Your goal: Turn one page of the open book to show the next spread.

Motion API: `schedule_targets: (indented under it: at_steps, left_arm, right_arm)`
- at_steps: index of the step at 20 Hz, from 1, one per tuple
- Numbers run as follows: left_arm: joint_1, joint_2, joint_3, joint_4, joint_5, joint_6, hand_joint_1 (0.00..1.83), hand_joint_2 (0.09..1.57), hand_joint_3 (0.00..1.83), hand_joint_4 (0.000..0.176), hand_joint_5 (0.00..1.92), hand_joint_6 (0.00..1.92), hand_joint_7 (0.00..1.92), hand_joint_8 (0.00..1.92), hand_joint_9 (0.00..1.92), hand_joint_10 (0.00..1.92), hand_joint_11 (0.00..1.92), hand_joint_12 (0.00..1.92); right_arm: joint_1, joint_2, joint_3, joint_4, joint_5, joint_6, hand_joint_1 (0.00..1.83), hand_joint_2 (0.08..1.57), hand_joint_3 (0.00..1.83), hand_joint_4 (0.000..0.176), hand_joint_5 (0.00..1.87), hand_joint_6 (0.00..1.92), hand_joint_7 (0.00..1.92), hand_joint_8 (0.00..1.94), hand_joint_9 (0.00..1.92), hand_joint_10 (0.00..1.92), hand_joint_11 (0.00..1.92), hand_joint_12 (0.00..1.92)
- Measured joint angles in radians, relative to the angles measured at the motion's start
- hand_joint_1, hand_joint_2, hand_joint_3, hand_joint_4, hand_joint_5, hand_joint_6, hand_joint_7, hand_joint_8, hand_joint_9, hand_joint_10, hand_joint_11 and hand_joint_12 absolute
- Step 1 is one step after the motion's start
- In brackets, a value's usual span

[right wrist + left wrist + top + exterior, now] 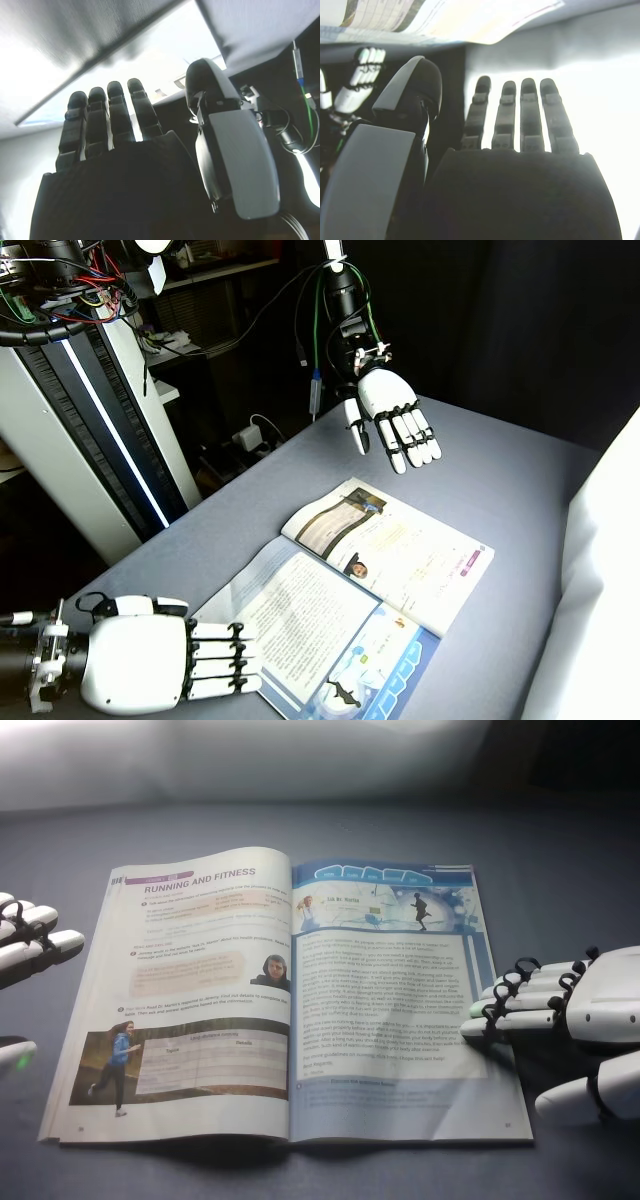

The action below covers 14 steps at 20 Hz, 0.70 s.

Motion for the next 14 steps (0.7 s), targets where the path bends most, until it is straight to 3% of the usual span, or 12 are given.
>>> schedule_targets:
  at_steps: [7, 8, 14]
  left_arm:
    - [0.000, 0.000, 0.000, -0.003, -0.002, 0.000, 0.29, 1.47, 0.00, 0.031, 0.08, 0.00, 0.00, 0.00, 0.00, 0.00, 0.00, 0.00]
    - [0.000, 0.000, 0.000, -0.003, -0.002, 0.000, 0.26, 1.47, 0.00, 0.039, 0.07, 0.00, 0.00, 0.00, 0.00, 0.00, 0.00, 0.00]
    - [0.000, 0.000, 0.000, -0.003, -0.008, 0.000, 0.27, 1.46, 0.00, 0.039, 0.07, 0.00, 0.00, 0.00, 0.00, 0.00, 0.00, 0.00]
  right_arm:
    - [0.000, -0.040, 0.039, -0.076, 0.032, 0.074, 0.00, 1.28, 0.00, 0.000, 0.03, 0.00, 0.00, 0.00, 0.00, 0.00, 0.00, 0.00]
    - [0.001, -0.048, 0.046, -0.101, 0.038, 0.096, 0.00, 1.28, 0.00, 0.000, 0.03, 0.00, 0.00, 0.00, 0.00, 0.00, 0.00, 0.00]
    - [0.031, -0.040, 0.044, -0.190, 0.030, 0.167, 0.00, 1.29, 0.00, 0.000, 0.02, 0.00, 0.00, 0.00, 0.00, 0.00, 0.00, 0.00]
